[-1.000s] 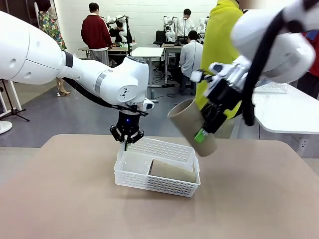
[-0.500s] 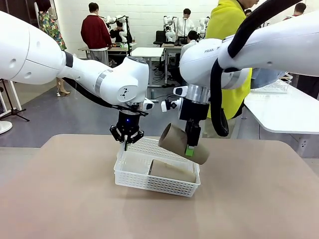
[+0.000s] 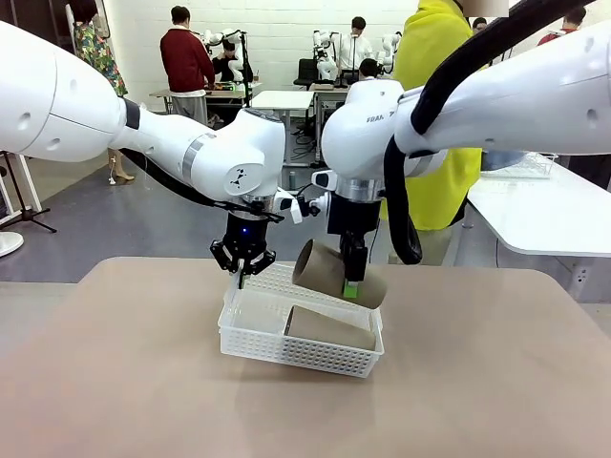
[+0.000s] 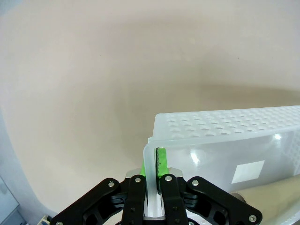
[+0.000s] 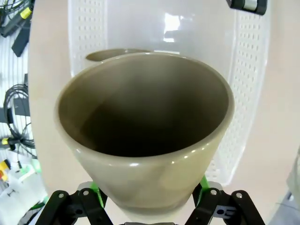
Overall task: Clean and organize the cups into the basket.
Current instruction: Pick up the Reusable plastic cup from the right side of the table and stack it inside the Organizing basket in the center of the table.
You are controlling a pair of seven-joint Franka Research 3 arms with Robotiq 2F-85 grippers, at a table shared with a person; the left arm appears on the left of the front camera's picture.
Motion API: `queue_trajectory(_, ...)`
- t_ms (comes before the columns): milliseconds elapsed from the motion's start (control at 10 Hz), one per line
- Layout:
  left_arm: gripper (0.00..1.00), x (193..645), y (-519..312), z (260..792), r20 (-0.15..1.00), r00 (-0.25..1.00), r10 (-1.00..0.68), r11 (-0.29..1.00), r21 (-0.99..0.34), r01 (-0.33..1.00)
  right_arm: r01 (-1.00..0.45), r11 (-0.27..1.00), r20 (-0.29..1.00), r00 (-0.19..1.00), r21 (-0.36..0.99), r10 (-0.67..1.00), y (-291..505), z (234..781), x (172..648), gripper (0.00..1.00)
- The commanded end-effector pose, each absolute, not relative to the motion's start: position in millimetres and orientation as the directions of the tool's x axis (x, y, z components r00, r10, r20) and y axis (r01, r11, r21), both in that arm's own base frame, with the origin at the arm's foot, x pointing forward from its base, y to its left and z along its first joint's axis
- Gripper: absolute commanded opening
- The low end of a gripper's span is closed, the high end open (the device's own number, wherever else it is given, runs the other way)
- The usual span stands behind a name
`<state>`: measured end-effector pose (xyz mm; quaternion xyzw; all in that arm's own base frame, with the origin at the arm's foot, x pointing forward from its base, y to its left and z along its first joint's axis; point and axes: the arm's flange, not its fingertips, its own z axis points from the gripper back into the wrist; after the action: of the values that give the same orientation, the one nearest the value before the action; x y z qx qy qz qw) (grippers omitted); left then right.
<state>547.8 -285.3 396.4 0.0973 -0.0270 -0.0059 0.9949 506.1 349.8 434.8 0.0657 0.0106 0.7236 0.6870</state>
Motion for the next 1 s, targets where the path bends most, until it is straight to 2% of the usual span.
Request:
queue_trajectory(0, 0.0, 545, -283, 395, 0.055, 0.998, -0.02, 0.982, 0.19, 0.009, -0.992, -0.121, 0.093, -0.117, 0.044, 0.989, 359, 421, 513, 0.83)
queue_trajectory(200, 0.0, 545, -283, 395, 0.055, 0.998, -0.02, 0.982, 0.19, 0.009, -0.987, -0.158, 0.085, -0.156, 0.022, 0.984, 363, 404, 514, 0.83)
queue_trajectory(400, 0.0, 545, -283, 395, 0.055, 0.998, -0.02, 0.982, 0.19, 0.009, -0.988, -0.152, 0.054, -0.151, 0.029, 0.987, 365, 395, 515, 0.83)
queue_trajectory(800, 0.0, 545, -283, 395, 0.055, 0.998, -0.02, 0.982, 0.19, 0.009, -0.991, -0.128, 0.077, -0.125, 0.037, 0.989, 359, 388, 519, 0.83)
queue_trajectory(900, 0.0, 545, -283, 395, 0.055, 0.998, -0.02, 0.982, 0.19, 0.009, -0.991, -0.131, 0.087, -0.127, 0.039, 0.988, 358, 389, 519, 0.96)
